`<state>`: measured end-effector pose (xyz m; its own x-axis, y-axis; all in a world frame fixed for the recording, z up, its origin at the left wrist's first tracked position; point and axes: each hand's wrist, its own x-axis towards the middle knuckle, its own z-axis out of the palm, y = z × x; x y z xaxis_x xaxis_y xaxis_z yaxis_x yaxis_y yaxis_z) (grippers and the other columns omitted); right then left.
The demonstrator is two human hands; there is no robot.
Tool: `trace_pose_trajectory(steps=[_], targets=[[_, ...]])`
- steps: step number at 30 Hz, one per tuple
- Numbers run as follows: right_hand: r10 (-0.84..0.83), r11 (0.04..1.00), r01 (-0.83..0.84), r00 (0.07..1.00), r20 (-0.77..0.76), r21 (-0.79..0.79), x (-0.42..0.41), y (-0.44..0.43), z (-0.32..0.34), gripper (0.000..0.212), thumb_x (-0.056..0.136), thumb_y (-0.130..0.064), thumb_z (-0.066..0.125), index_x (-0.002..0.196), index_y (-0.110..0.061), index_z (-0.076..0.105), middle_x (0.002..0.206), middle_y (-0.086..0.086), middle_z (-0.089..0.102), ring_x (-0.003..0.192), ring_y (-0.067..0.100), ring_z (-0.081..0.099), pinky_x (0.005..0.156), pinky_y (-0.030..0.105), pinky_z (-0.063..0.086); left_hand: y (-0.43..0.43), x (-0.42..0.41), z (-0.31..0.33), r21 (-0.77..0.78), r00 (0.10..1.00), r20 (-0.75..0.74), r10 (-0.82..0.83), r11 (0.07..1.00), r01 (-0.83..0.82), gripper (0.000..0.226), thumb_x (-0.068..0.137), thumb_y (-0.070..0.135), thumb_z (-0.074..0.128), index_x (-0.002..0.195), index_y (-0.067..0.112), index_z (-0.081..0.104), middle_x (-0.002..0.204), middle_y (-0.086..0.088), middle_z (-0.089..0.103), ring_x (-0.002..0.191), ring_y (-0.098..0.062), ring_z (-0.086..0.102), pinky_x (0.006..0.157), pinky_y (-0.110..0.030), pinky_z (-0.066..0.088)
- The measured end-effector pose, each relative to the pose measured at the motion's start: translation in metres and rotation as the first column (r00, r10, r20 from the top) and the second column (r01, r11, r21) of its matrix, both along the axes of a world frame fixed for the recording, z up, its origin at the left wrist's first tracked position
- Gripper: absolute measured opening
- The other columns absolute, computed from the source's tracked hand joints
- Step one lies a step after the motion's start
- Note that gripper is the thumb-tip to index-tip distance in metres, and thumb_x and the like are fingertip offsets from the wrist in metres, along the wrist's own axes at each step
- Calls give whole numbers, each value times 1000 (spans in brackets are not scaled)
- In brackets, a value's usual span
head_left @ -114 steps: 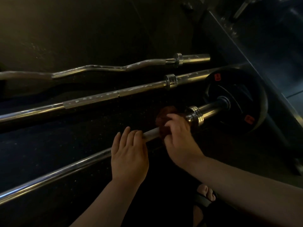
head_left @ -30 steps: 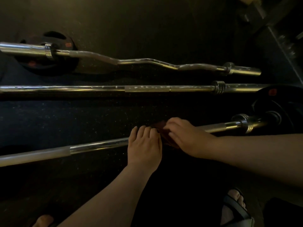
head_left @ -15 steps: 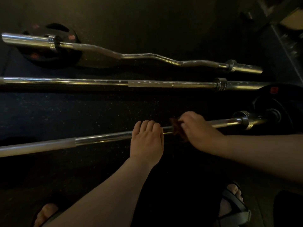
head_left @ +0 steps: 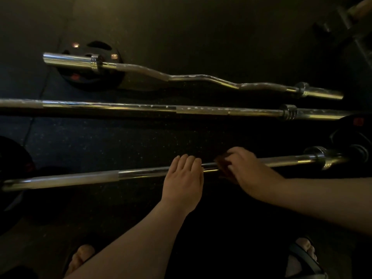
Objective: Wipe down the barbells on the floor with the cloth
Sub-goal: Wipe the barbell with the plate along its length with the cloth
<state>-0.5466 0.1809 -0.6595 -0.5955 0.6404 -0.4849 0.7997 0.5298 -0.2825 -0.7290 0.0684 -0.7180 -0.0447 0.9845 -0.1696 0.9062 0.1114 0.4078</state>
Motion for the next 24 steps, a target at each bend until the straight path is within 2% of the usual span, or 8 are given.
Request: trace_pose_trajectory(steps=[2, 6, 11, 13, 16, 19, 22, 24], targets=[[95, 994, -98, 994, -59, -50, -14, -5, 2, 38, 108, -30, 41, 142, -15, 51, 151, -4, 32, 135, 16, 39, 114, 28, 34, -1, -6, 3, -11, 1000, 11, 0, 1000, 0, 46, 107, 37, 25, 147, 20, 41, 151, 1, 44, 146, -18, 30, 125, -37, 8], [131, 984, -128, 991, 16, -120, -4, 10, 9, 35, 108, -34, 39, 139, -19, 49, 143, -7, 34, 129, 11, 40, 102, 19, 31, -12, -31, 9, -37, 1000, 20, 17, 999, -17, 43, 106, 38, 24, 141, 23, 45, 145, 5, 48, 141, -15, 36, 124, -38, 11], [-177, 984, 178, 983, 57, -10, -30, 1, 2, 19, 109, -30, 34, 110, -20, 50, 116, 1, 45, 107, 22, 49, 87, 37, 42, -31, -57, 16, -77, 993, 20, 117, 990, -115, 35, 107, 39, 26, 129, 27, 51, 135, 8, 52, 137, -12, 39, 124, -39, 10], [-201, 979, 201, 979, -4, 14, -65, -25, -4, 17, 107, -25, 39, 114, -19, 53, 121, 0, 47, 114, 21, 48, 93, 35, 43, -33, -59, 20, -99, 988, 19, 151, 984, -148, 33, 107, 39, 28, 127, 28, 52, 135, 8, 52, 137, -12, 39, 125, -40, 12], [-129, 992, 126, 983, -128, -28, -113, -65, -11, 30, 107, -23, 42, 134, -18, 52, 145, -4, 41, 138, 16, 37, 115, 34, 33, -32, -58, 27, -134, 986, 3, 170, 977, -168, 28, 104, 37, 39, 127, 27, 52, 139, 5, 52, 140, -15, 39, 125, -42, 13], [-65, 995, 50, 981, -183, -85, -120, -70, -11, 34, 108, -25, 42, 140, -20, 50, 154, -8, 34, 146, 14, 28, 119, 32, 27, -39, -64, 34, -155, 981, 6, 192, 970, -188, 32, 101, 35, 47, 132, 24, 50, 143, 3, 50, 143, -17, 36, 126, -42, 12], [6, 999, -10, 993, -120, -40, -86, -51, -11, 30, 107, -25, 42, 131, -15, 57, 142, -2, 45, 134, 20, 44, 112, 34, 39, -49, -79, 38, -186, 974, 33, 222, 959, -212, 33, 104, 34, 37, 133, 24, 49, 140, 4, 49, 141, -17, 37, 125, -43, 9], [-187, 977, 195, 978, -96, 81, -63, -39, -13, 27, 106, -24, 42, 118, -9, 60, 125, 7, 53, 117, 29, 54, 98, 40, 46, -51, -86, 37, -193, 966, 51, 253, 952, -239, 33, 105, 34, 31, 130, 23, 50, 137, 3, 50, 139, -17, 38, 124, -42, 8]])
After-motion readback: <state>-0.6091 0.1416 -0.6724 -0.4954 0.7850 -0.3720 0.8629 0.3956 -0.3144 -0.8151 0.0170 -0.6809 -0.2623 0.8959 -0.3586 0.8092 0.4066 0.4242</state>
